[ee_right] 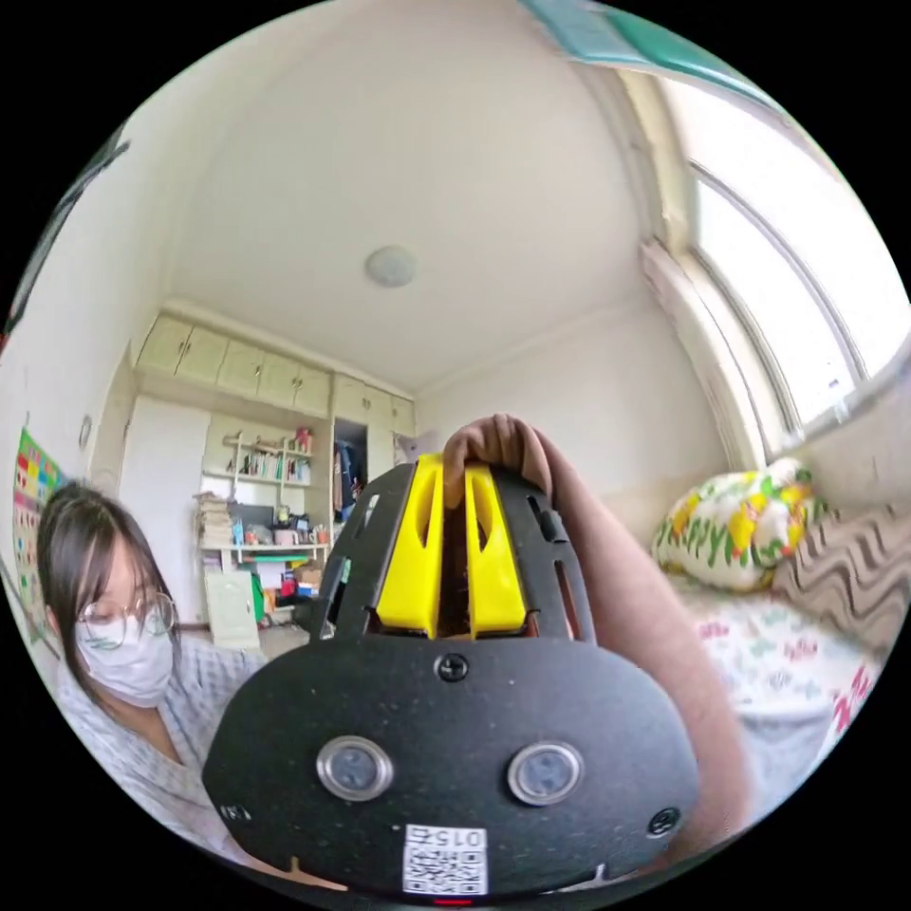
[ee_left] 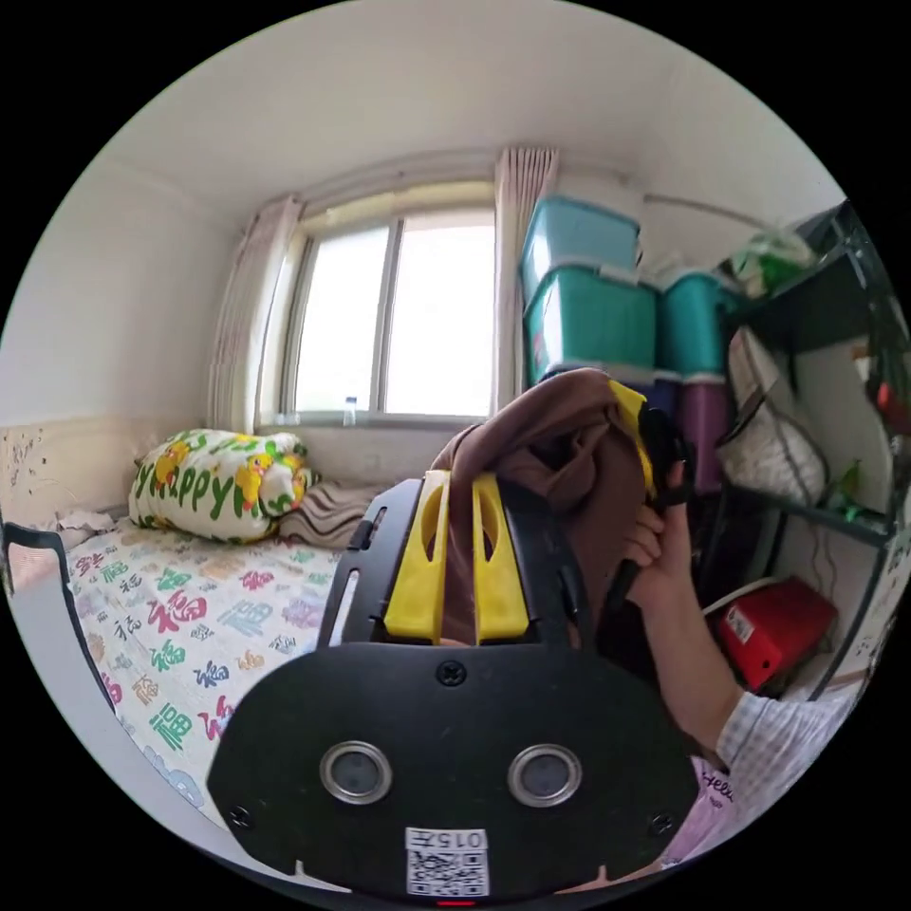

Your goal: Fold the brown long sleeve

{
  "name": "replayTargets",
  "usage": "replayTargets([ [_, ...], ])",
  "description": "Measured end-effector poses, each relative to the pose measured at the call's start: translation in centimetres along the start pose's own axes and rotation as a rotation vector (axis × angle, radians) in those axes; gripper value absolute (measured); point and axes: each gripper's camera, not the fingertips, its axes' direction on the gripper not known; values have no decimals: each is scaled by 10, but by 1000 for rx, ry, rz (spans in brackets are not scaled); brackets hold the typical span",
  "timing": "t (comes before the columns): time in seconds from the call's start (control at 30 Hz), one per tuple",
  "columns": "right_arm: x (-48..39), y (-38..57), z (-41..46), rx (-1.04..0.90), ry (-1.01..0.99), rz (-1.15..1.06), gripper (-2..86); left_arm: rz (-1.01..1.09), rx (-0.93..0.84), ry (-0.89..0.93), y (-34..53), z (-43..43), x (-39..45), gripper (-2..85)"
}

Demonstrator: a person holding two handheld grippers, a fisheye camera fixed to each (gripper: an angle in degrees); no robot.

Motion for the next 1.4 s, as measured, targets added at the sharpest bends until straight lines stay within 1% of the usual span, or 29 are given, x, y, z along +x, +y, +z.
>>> replayTargets([
  [0.1, -74, -13, 55, -22, -62, -136, 43, 28, 147, -4, 6, -115, -1, 8],
  [0.23, -140, 9, 133, -64, -247, -125, 44, 48, 244, -60, 40, -264, -8, 7],
  [0.27, -146, 16, 145, -69, -272, -109, 44, 45, 247, -71, 46, -283, -10, 7],
  [0.33, -165, 55, 192, -76, -371, -22, 44, 40, 243, -152, 76, -349, -19, 7],
  [0.47, -177, 135, 261, -93, -490, 145, 44, 6, 205, -337, 120, -426, -41, 7],
  [0.53, -175, 192, 304, -133, -542, 277, 45, -33, 146, -427, 144, -461, -64, 6],
  [0.6, -167, 235, 333, -206, -561, 383, 45, -60, 91, -505, 162, -478, -87, 7],
  [0.63, -160, 263, 352, -260, -542, 457, 45, -88, 22, -540, 171, -484, -105, 7],
  [0.73, -145, 333, 387, -381, -448, 522, 45, -149, -126, -587, 198, -490, -147, 8],
  [0.77, -142, 345, 391, -384, -440, 529, 44, -152, -141, -582, 203, -491, -153, 8],
  [0.83, -130, 393, 401, -339, -426, 613, 39, -192, -207, -598, 216, -492, -172, 10],
  [0.9, -122, 419, 411, -392, -399, 656, 29, -212, -276, -636, 222, -488, -184, 13],
  [0.93, -115, 431, 411, -387, -353, 687, 21, -207, -312, -673, 225, -484, -189, 15],
  [0.97, -111, 436, 408, -362, -323, 709, 16, -205, -321, -687, 226, -482, -191, 16],
  [1.0, -104, 446, 399, -291, -238, 780, 8, -219, -316, -711, 225, -481, -195, 18],
  [1.03, -99, 454, 389, -224, -194, 815, 4, -238, -298, -690, 223, -483, -199, 19],
  [1.07, -98, 455, 387, -204, -193, 812, 3, -252, -288, -672, 221, -484, -201, 20],
  [1.1, -99, 455, 387, -212, -205, 786, 2, -273, -271, -638, 217, -484, -204, 21],
  [1.17, -108, 449, 397, -292, -229, 683, 6, -284, -251, -604, 211, -479, -206, 24],
  [1.2, -120, 444, 407, -355, -240, 581, 13, -289, -245, -573, 207, -474, -208, 26],
  [1.23, -136, 443, 420, -420, -226, 479, 35, -289, -257, -510, 203, -465, -210, 29],
  [1.27, -145, 443, 426, -450, -209, 436, 54, -286, -271, -470, 200, -460, -212, 31],
  [1.33, -180, 449, 453, -565, -139, 273, 99, -258, -287, -366, 191, -441, -211, 33],
  [1.4, -198, 456, 466, -615, -135, 184, 96, -246, -287, -330, 186, -430, -209, 34],
])
